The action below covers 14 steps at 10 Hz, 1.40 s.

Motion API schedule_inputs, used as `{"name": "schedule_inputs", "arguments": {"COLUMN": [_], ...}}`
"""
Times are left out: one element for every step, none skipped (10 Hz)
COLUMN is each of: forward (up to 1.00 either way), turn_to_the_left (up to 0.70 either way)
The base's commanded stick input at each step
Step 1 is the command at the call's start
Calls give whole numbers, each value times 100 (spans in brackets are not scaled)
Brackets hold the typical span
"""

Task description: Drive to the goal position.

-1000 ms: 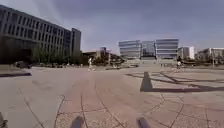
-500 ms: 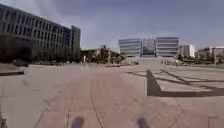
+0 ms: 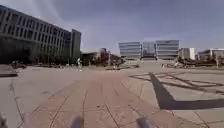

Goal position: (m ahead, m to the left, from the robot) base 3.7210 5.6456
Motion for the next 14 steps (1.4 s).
{"name": "schedule_inputs", "arguments": {"forward": [100, 100, 100, 100, 100, 100, 100, 100, 100, 100, 100, 100, 100, 100], "turn_to_the_left": [0, 0, 0, 0, 0, 0, 0, 0, 0, 0, 0, 0, 0, 0]}}
